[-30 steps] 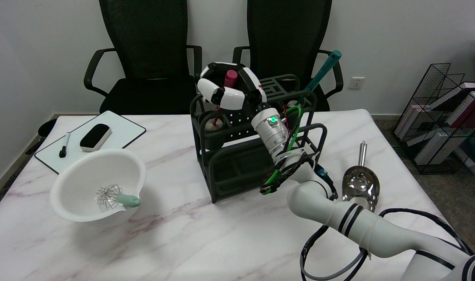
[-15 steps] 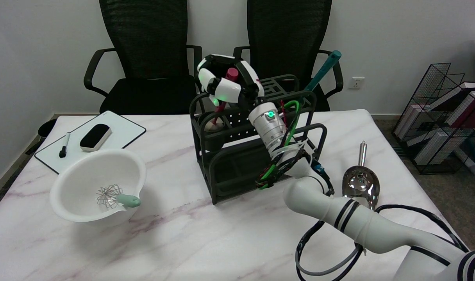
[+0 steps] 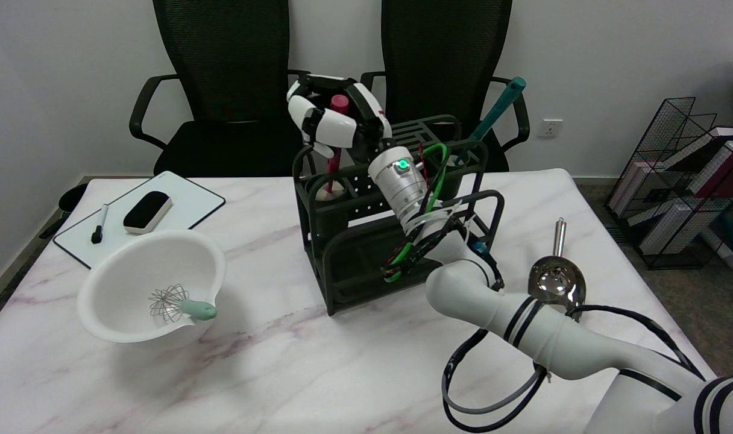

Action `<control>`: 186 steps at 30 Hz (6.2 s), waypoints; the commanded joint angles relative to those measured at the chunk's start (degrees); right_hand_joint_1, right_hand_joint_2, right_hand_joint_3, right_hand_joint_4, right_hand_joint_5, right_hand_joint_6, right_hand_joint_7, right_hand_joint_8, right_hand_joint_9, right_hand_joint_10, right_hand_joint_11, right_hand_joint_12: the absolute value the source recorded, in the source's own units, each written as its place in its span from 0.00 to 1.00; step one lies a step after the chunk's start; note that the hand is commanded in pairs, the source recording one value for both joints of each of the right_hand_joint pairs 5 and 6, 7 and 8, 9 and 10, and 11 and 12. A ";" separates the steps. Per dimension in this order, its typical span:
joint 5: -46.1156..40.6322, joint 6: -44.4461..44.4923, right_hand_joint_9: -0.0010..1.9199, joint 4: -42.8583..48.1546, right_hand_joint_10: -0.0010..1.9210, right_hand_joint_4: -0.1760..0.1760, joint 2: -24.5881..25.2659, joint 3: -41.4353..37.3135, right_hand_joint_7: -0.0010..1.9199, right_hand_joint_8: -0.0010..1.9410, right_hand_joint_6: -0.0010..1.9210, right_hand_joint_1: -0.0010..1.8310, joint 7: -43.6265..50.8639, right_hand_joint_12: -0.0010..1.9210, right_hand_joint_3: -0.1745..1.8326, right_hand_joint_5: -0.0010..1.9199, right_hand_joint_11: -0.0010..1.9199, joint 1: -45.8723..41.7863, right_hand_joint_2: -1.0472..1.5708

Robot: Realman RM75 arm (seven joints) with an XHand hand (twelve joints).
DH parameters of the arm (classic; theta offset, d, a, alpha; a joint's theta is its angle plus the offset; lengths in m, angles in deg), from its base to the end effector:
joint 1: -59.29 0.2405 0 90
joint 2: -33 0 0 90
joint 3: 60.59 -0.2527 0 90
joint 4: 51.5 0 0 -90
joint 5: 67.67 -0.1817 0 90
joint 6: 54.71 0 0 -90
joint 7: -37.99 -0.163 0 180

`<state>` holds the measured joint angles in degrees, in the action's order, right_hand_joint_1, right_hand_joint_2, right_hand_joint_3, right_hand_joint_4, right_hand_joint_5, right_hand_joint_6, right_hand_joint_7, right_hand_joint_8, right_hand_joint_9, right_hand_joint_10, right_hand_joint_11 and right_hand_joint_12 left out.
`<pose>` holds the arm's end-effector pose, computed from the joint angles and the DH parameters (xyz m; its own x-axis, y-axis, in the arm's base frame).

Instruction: Pick up the pink sponge bottle brush.

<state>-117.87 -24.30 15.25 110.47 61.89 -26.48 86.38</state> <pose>-0.1733 -0.4272 0.1984 -0.0436 -0.1827 0.9822 -0.9242 -0.3660 -0.1092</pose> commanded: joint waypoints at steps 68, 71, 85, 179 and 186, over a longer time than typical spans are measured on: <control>-6.84 -19.85 1.00 0.02 1.00 0.50 -0.57 -2.15 1.00 0.99 1.00 0.52 0.08 1.00 0.36 1.00 1.00 7.95 1.00; -6.84 -21.54 1.00 0.98 1.00 0.50 -1.37 -2.55 1.00 0.99 1.00 0.52 0.00 1.00 0.36 1.00 1.00 7.81 1.00; -6.84 -24.39 1.00 3.78 1.00 0.50 -2.30 -4.31 1.00 0.99 1.00 0.52 -0.13 1.00 0.35 1.00 1.00 8.72 1.00; -20.23 -4.50 1.00 39.96 1.00 0.50 -17.51 -6.08 1.00 0.99 1.00 0.54 -1.07 1.00 0.35 1.00 1.00 -18.98 1.00; -8.85 9.36 1.00 38.53 1.00 0.50 -17.81 -5.80 1.00 0.99 1.00 0.54 -5.35 1.00 0.32 1.00 1.00 -32.05 1.00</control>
<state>-138.64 -35.79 53.37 94.85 51.56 -27.09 74.23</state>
